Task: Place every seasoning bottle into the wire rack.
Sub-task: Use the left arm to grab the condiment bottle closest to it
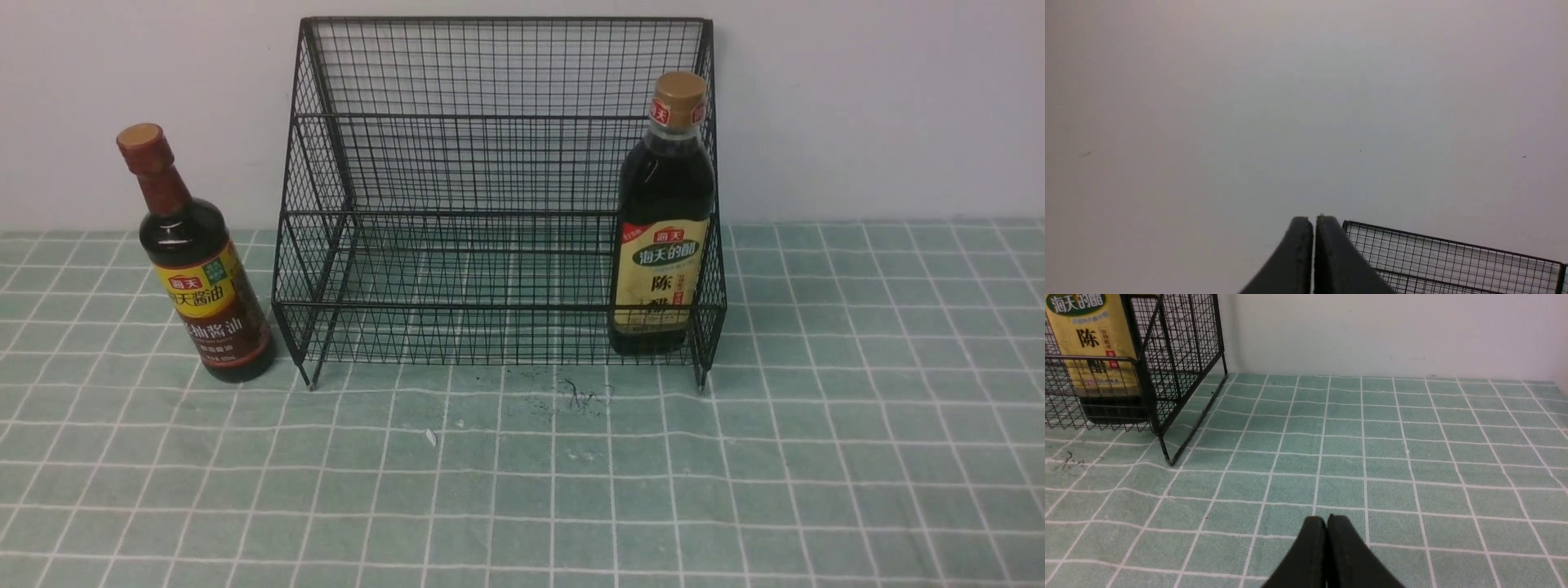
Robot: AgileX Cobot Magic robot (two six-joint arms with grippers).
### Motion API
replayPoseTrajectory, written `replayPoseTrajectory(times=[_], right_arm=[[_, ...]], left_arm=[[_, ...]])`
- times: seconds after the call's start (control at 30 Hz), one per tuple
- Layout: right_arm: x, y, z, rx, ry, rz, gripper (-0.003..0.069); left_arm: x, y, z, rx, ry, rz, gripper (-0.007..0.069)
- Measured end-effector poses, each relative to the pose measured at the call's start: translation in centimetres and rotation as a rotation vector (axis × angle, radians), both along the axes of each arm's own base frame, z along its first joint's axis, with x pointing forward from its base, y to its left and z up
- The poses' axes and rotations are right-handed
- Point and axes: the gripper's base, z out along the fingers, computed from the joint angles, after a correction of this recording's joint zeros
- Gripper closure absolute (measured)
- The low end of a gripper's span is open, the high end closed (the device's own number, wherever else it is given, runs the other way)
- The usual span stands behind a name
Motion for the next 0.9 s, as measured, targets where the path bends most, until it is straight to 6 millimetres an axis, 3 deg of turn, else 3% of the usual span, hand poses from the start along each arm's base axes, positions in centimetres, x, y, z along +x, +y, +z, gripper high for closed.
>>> replayPoseTrajectory(times=[0.17,0.37,0.53,0.67,0.87,0.9], right_arm=[[0.0,0.0,0.0,0.0,0.0,0.0,0.0673],[0.0,0.0,0.0,0.0,0.0,0.0,0.0673],[0.0,0.0,0.0,0.0,0.0,0.0,0.0673],[0.0,0.0,0.0,0.0,0.0,0.0,0.0673],[0.0,0.0,0.0,0.0,0.0,0.0,0.0673],[0.0,0.0,0.0,0.0,0.0,0.0,0.0673]], left_arm=[[1.7,0.0,2.1,0.006,0.089,0.001,0.0521],[6.6,-0.1,4.9,0.031,0.252,0.01,0.0235],[11.7,-0.1,7.0,0.04,0.316,0.017,0.005],[15.1,-0.1,7.7,0.044,0.353,0.019,0.0011],[20.7,-0.1,7.6,0.045,0.429,0.018,0.0011],[20.8,-0.1,7.7,0.045,0.424,0.018,0.0011]])
